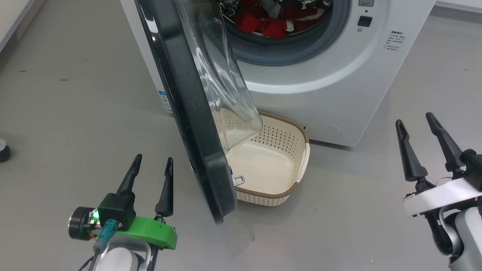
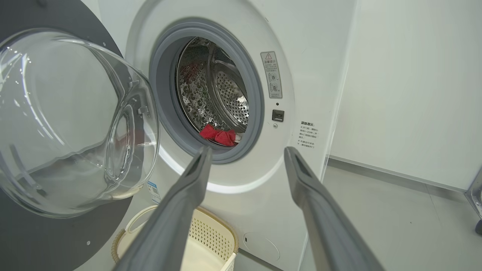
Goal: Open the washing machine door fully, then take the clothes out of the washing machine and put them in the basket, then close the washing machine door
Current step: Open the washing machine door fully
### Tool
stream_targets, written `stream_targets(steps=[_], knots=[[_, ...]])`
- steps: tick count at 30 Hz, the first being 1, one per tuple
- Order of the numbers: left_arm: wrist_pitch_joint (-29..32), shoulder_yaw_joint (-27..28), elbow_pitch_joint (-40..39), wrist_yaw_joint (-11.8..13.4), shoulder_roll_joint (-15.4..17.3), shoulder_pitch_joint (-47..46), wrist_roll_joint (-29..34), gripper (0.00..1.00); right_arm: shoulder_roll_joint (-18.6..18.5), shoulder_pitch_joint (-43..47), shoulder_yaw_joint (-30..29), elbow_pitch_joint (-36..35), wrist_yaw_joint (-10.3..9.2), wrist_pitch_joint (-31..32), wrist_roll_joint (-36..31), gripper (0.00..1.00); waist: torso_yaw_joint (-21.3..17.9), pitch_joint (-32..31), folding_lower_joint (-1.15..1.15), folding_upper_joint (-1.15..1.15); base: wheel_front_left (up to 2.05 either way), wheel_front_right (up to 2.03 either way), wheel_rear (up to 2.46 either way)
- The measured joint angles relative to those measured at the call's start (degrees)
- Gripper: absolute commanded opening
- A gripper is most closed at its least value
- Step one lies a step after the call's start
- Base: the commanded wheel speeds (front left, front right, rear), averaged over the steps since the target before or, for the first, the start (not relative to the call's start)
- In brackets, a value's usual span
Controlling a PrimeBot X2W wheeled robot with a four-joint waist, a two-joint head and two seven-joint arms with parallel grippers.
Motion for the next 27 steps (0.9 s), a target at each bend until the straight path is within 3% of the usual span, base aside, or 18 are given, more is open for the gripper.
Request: stream_targets(steps=[7, 12, 27], knots=[[0.0, 0.0, 0.0, 0.0, 0.0, 0.3, 0.0, 1.0, 5.4, 2.4, -2.0, -2.6, -1.79, 0.4, -2.9, 1.0, 0.0, -0.2, 0.0, 0.0, 0.0, 0.0, 0.0], [0.0, 0.0, 0.0, 0.0, 0.0, 0.3, 0.0, 1.0, 8.0, 5.3, -1.3, -2.2, -1.79, 0.4, -3.7, 1.0, 0.0, -0.1, 0.0, 0.0, 0.0, 0.0, 0.0], [0.0, -0.1, 0.0, 0.0, 0.0, 0.5, -0.3, 1.0, 11.1, 6.8, -1.5, -0.8, -1.76, 0.4, -7.1, 1.0, 0.1, 0.0, 0.0, 0.0, 0.0, 0.0, 0.0]])
